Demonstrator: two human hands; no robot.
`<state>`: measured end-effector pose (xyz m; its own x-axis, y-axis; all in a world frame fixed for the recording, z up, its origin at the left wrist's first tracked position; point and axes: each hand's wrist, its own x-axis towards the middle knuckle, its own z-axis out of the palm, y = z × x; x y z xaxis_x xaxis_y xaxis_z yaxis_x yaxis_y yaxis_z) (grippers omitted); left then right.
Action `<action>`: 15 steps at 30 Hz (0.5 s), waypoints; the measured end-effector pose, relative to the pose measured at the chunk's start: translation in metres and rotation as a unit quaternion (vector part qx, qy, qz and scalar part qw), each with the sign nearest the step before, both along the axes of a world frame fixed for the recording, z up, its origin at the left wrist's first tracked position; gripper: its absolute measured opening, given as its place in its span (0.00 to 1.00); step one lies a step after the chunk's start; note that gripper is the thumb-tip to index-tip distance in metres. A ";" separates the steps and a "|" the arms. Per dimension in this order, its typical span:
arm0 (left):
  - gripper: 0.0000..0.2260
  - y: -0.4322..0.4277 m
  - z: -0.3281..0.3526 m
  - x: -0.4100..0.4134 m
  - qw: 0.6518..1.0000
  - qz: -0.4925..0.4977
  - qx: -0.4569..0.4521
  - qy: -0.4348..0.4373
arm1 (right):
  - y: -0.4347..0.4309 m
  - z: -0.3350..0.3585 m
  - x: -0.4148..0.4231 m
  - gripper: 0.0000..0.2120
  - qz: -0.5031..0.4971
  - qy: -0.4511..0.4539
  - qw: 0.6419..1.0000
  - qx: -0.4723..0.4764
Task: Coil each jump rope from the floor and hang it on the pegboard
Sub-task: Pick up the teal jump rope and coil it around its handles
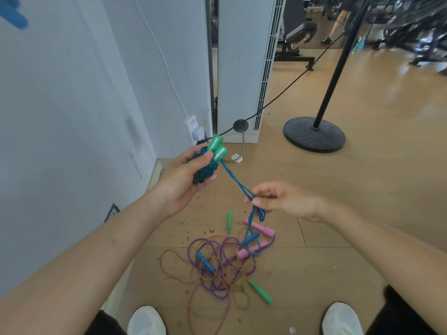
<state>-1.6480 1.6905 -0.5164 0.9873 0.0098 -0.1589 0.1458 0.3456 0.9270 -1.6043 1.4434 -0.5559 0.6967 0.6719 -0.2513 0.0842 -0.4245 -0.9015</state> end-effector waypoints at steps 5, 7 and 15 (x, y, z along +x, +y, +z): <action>0.08 0.008 -0.001 0.005 0.998 0.066 -0.011 0.011 | 0.000 -0.003 0.001 0.09 -0.020 0.026 0.999 0.016; 0.09 0.014 0.000 0.008 0.994 0.109 -0.026 0.017 | 0.000 -0.007 0.001 0.06 -0.056 0.031 0.998 0.023; 0.09 0.023 -0.005 0.014 0.974 0.219 -0.030 0.041 | 0.015 -0.016 0.002 0.04 -0.389 0.286 0.846 0.225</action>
